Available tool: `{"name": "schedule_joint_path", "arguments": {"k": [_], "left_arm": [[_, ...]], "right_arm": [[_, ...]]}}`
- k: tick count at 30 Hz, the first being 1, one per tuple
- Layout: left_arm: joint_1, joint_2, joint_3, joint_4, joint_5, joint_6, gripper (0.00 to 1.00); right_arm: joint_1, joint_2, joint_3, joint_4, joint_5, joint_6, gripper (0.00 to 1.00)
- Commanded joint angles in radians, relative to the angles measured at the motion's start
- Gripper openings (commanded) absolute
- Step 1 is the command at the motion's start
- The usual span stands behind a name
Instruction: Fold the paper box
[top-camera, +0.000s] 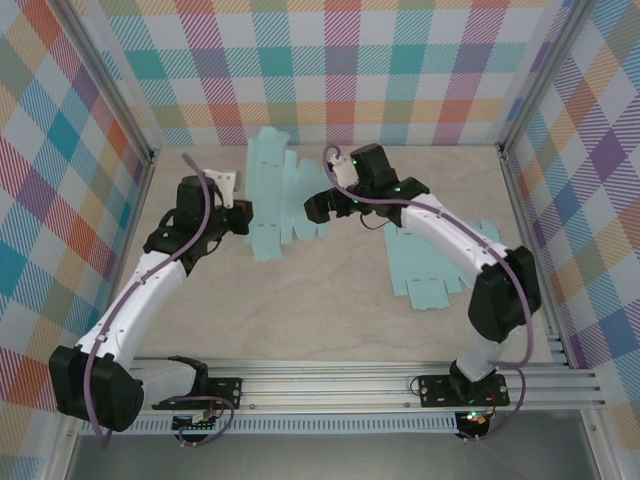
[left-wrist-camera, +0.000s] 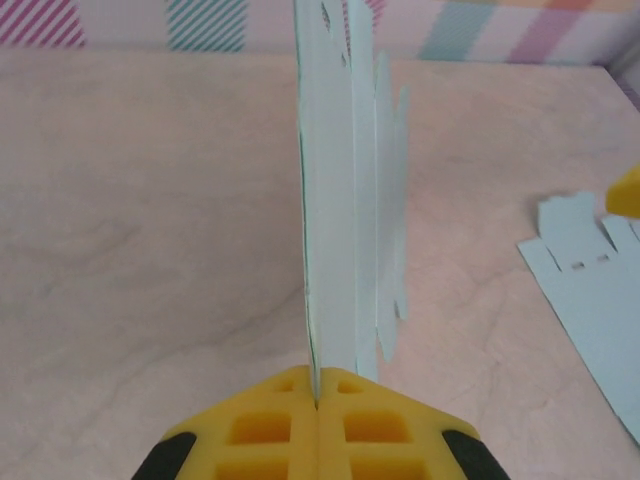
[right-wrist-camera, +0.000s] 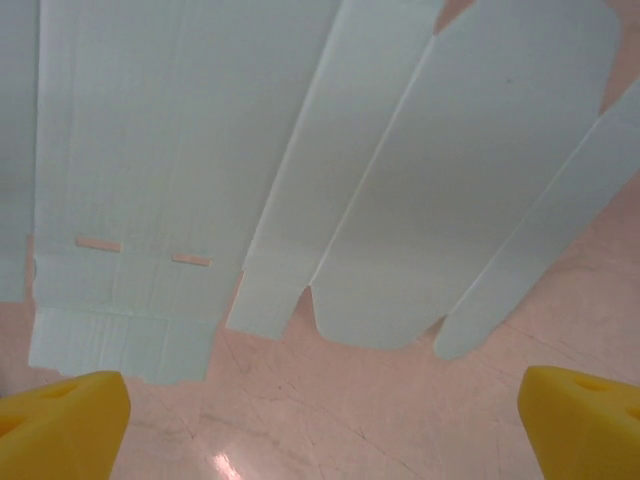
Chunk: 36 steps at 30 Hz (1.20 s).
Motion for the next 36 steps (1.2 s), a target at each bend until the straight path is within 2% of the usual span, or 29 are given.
{"name": "schedule_joint_path", "arguments": {"k": [1,7,13,16,23,25,30,33,36], "left_arm": [[-0.073,0.046,0.15,-0.184,-0.061,0.263,0.0],[-0.153,0.092,0.335,-0.3,-0.092,0.477,0.0],[-0.162,0.062,0.457,-0.43,0.006,0.673,0.0],[-0.161,0.052,0.538,-0.527,0.054,0.759,0.0],[-0.162,0.096,0.728,-0.797,0.177,0.937,0.0],[-0.161,0.14,0.78,-0.858,0.188,0.976,0.0],[-0.151,0.367,0.988,-1.065,0.225,1.065,0.0],[-0.144,0.506,1.104,-1.147,0.238,1.103,0.0],[-0.142,0.604,1.139,-1.14,0.223,1.115,0.0]], "right_arm": [[0.006,-0.121,-0.068,-0.017,0.082,-0.067,1.0],[0.006,-0.353,-0.204,0.01,0.17,-0.132,1.0],[-0.013,-0.534,-0.293,0.013,0.217,-0.156,1.0],[-0.033,-0.593,-0.304,0.006,0.186,-0.165,1.0],[-0.04,-0.671,-0.303,0.001,0.028,-0.148,1.0],[-0.043,-0.673,-0.293,-0.01,0.019,-0.127,1.0],[-0.097,-0.634,-0.241,-0.066,0.022,-0.053,1.0],[-0.18,-0.592,-0.229,-0.072,-0.058,0.01,1.0],[-0.255,-0.549,-0.235,-0.058,-0.137,0.074,0.96]]}}
